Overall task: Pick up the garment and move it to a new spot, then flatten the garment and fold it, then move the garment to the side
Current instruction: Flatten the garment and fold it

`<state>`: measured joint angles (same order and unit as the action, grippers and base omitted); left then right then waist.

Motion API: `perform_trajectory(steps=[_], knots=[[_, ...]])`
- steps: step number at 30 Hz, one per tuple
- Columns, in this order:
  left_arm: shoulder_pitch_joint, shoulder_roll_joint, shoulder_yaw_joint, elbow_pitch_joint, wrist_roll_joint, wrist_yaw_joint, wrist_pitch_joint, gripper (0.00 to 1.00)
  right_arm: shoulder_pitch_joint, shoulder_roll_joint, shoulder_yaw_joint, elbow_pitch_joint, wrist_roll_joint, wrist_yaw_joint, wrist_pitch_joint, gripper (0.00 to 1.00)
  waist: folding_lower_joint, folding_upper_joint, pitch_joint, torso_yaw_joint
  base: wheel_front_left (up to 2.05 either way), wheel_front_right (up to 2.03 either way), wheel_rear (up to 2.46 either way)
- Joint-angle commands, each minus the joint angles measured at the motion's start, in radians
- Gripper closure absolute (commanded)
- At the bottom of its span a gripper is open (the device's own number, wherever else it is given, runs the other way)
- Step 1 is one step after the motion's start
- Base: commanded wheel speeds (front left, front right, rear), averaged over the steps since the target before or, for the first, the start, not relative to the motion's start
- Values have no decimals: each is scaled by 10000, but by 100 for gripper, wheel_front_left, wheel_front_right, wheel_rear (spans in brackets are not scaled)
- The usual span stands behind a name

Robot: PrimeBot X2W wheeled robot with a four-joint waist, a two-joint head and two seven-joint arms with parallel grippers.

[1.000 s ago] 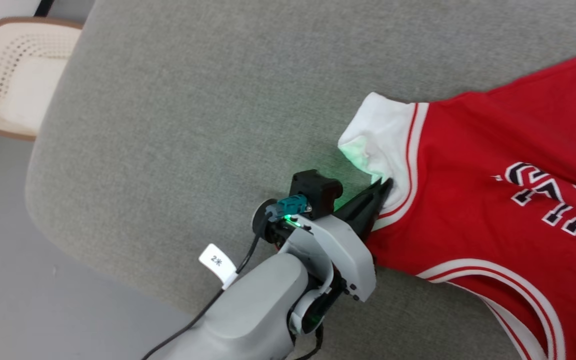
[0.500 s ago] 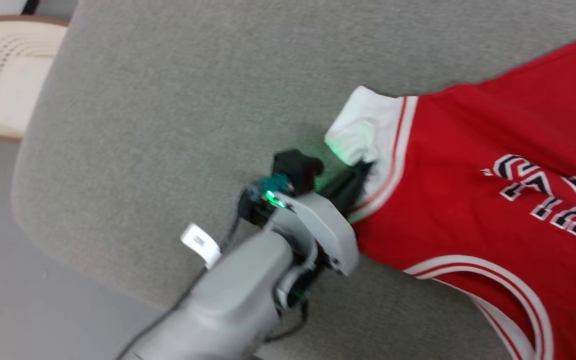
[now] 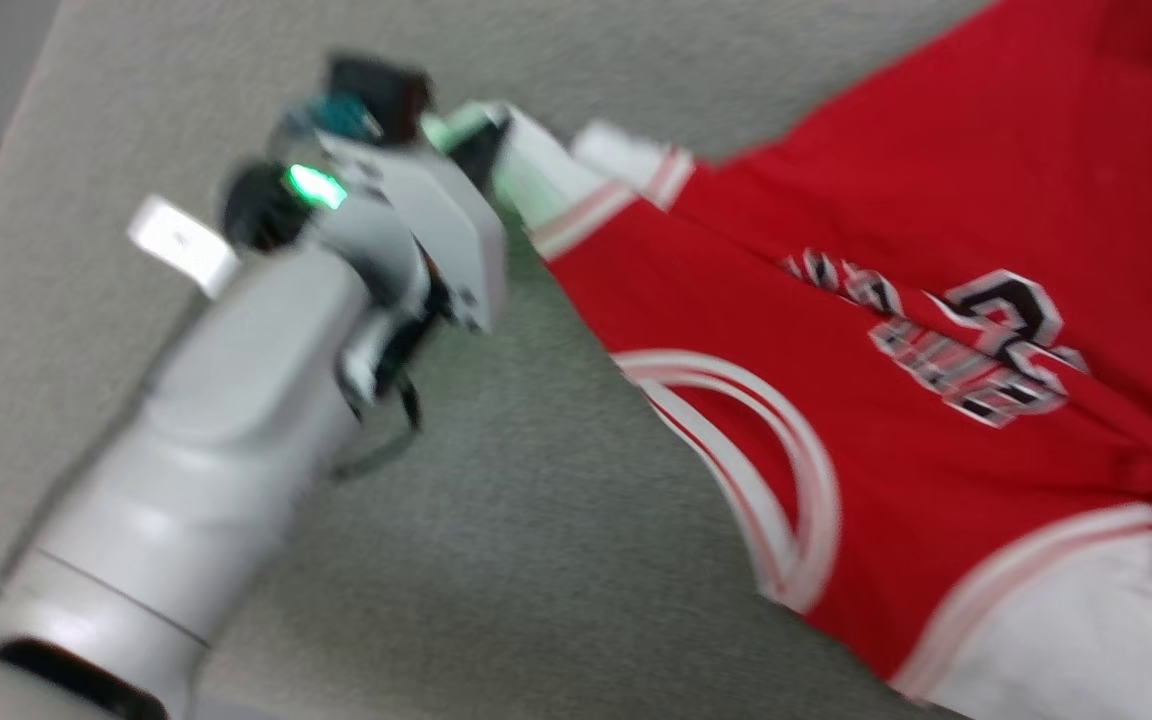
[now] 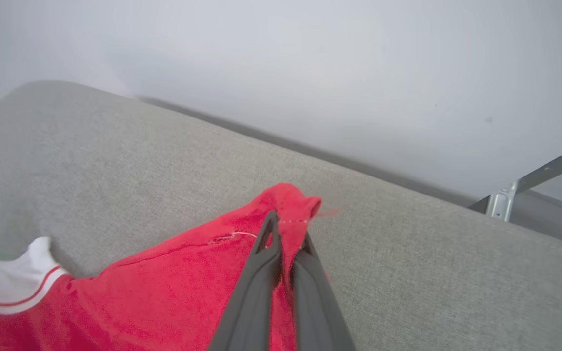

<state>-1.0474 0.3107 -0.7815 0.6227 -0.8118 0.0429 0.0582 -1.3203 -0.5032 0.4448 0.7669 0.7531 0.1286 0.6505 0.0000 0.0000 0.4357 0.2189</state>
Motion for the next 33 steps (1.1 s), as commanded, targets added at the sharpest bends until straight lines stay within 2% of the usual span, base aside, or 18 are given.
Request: perform_trajectory(steps=[1,8,14,18,23,26,33], knots=[[-288,139,58,41,13,-48,110,100,-62,61,77,-30,132,37,-201,100,0,0,-632,-747,0,0,0],[-2184,763,-100,678,437,-283,1411,100,-634,325,252,264,-76,37,-1962,100,0,0,-1067,-1613,0,0,0],[-3901,1124,-278,1589,864,-614,2185,100,-1238,932,346,773,-438,37,-3489,100,0,0,-1417,-2294,0,0,0],[-4959,1301,-311,2335,1113,-652,2415,100,-1654,1418,312,1029,-434,37,-4372,100,0,0,-1630,-2685,0,0,0],[-6224,1302,-425,3101,1466,-788,2467,100,-2150,2057,316,1424,-489,37,-5078,100,0,0,-1743,-3019,0,0,0],[-6853,1206,-429,3467,1618,-716,2293,100,-2438,2328,414,1642,-600,37,-5295,100,0,0,-1730,-3108,0,0,0],[-7825,916,-512,4157,1841,-721,1768,100,-2892,2752,571,2150,-598,37,-5717,100,0,0,-1479,-3220,0,0,0]])
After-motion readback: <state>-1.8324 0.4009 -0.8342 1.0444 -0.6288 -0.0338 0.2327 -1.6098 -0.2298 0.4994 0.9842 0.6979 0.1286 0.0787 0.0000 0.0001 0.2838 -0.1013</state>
